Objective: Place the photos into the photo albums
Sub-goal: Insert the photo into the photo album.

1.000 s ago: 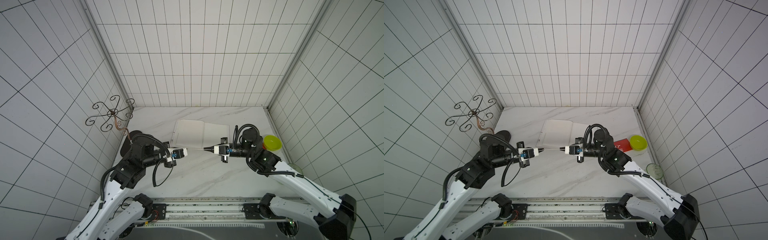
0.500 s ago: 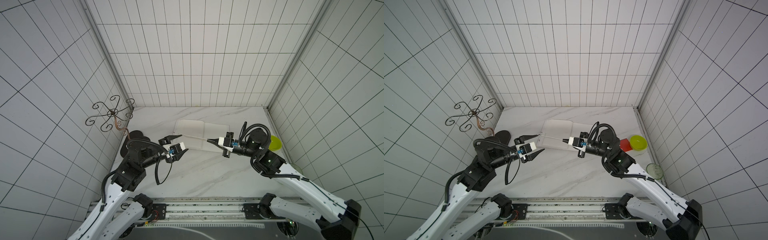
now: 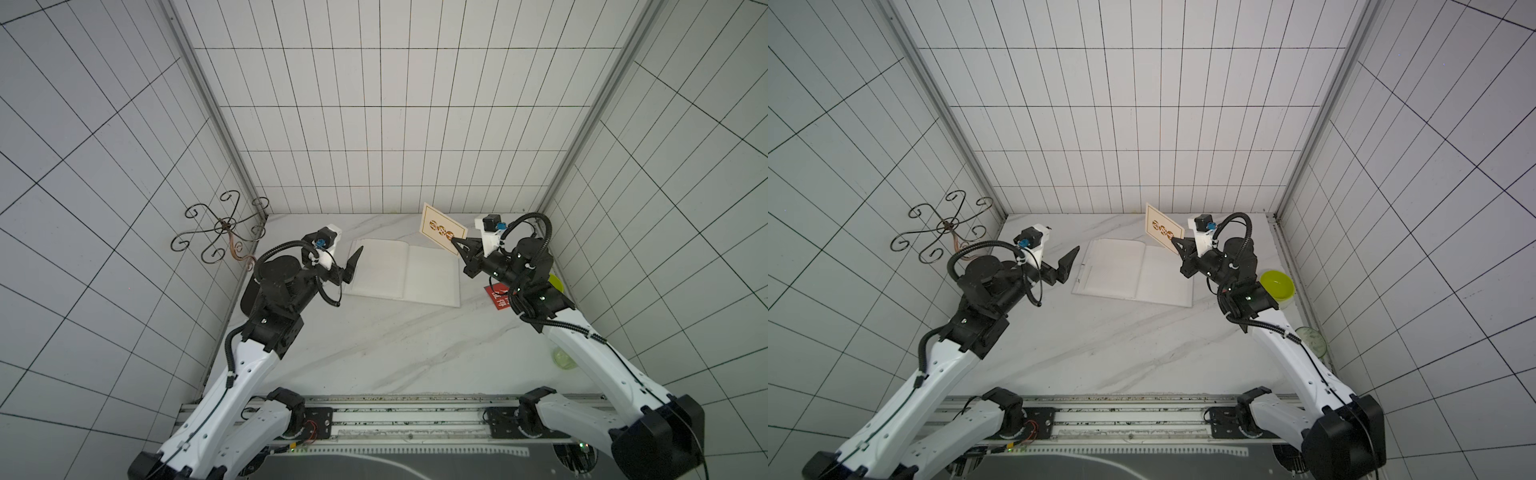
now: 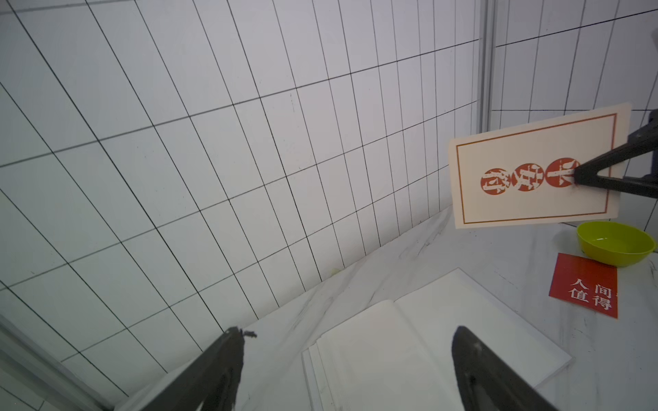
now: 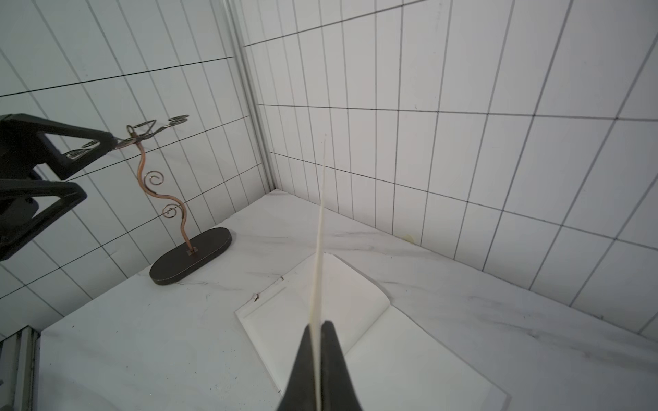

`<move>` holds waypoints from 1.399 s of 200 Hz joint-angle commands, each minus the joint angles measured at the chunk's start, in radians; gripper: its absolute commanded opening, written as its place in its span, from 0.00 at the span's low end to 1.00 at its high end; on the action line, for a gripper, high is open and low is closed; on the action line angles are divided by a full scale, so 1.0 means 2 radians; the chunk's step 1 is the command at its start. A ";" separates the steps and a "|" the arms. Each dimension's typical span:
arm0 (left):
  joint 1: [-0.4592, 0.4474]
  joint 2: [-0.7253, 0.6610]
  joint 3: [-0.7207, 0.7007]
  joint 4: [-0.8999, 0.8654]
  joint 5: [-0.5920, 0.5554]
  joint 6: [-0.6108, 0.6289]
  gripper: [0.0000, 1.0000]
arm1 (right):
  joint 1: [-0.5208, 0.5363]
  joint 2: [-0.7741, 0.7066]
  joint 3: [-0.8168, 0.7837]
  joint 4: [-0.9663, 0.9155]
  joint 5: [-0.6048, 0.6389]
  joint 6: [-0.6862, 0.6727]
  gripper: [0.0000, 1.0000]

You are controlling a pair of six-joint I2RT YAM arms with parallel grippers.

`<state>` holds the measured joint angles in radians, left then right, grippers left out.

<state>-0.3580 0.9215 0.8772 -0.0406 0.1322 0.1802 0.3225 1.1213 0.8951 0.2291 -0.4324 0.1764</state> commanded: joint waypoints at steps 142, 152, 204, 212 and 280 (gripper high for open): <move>-0.035 0.363 0.182 -0.168 0.065 -0.158 0.49 | -0.042 0.204 0.020 -0.008 -0.117 0.233 0.00; -0.036 0.385 0.191 -0.173 0.065 -0.167 0.49 | -0.042 0.219 0.025 -0.007 -0.126 0.234 0.00; -0.035 0.464 0.197 -0.168 0.054 -0.192 0.50 | -0.042 0.270 0.043 -0.001 -0.142 0.231 0.00; -0.034 0.474 0.199 -0.172 0.045 -0.194 0.52 | -0.042 0.277 0.046 0.001 -0.145 0.232 0.00; 0.004 0.498 0.152 -0.186 0.011 -0.239 0.56 | -0.042 0.322 0.033 0.088 -0.181 0.280 0.00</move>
<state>-0.3832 1.9125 1.2369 -0.3958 0.1989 -0.2390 0.2481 1.7451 0.8948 0.3099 -0.7555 0.6888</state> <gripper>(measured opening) 0.549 0.049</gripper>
